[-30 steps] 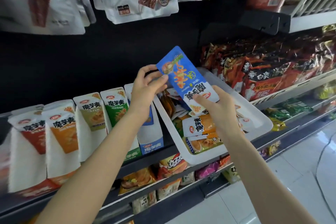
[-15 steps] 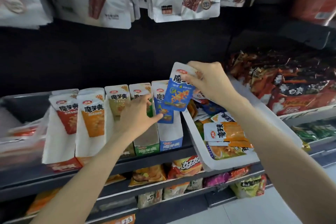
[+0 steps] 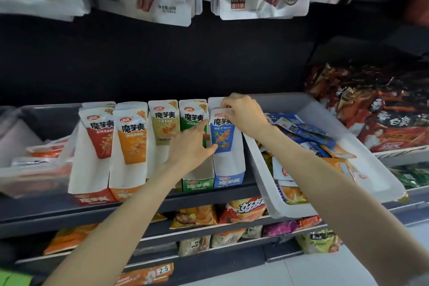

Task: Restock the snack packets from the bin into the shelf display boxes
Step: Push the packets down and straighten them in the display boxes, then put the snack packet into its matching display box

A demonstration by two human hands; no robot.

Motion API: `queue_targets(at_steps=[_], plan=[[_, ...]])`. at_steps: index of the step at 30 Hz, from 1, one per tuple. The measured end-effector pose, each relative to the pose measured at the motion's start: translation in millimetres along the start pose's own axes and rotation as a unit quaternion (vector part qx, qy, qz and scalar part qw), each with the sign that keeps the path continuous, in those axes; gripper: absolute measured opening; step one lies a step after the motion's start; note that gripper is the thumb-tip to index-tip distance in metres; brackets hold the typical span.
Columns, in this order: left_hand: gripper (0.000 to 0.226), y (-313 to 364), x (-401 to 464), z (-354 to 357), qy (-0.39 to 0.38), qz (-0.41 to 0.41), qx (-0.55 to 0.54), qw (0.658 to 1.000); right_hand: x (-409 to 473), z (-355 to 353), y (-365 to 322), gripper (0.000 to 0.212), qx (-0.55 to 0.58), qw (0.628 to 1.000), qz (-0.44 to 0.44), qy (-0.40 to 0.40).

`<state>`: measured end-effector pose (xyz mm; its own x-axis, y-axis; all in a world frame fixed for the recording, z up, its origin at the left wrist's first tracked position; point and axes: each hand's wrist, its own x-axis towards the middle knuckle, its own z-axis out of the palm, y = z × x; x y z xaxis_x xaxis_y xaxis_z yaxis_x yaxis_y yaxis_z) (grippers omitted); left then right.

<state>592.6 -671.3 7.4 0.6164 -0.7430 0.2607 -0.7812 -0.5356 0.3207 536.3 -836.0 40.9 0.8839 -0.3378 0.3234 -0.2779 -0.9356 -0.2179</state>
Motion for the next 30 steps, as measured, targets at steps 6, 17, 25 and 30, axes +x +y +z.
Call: queue_targets(at_steps=[6, 17, 25, 30], plan=[[0.070, -3, 2, 2, 0.015, 0.007, -0.043, 0.999, -4, 1, 3, 0.027, 0.025, 0.998, 0.004, 0.050], [0.033, 61, 3, -16, 0.008, 0.258, -0.202, 0.945, -148, -88, 73, 0.026, 0.017, 0.997, 0.055, -0.060], [0.071, 143, 41, 27, -0.269, 0.345, 0.024, 0.899, -193, -100, 104, 0.056, -0.070, 0.969, 0.136, -0.194], [0.058, 142, 45, 33, -0.301, 0.353, 0.009, 0.886, -194, -98, 100, 0.028, -0.220, 0.956, 0.039, -0.192]])
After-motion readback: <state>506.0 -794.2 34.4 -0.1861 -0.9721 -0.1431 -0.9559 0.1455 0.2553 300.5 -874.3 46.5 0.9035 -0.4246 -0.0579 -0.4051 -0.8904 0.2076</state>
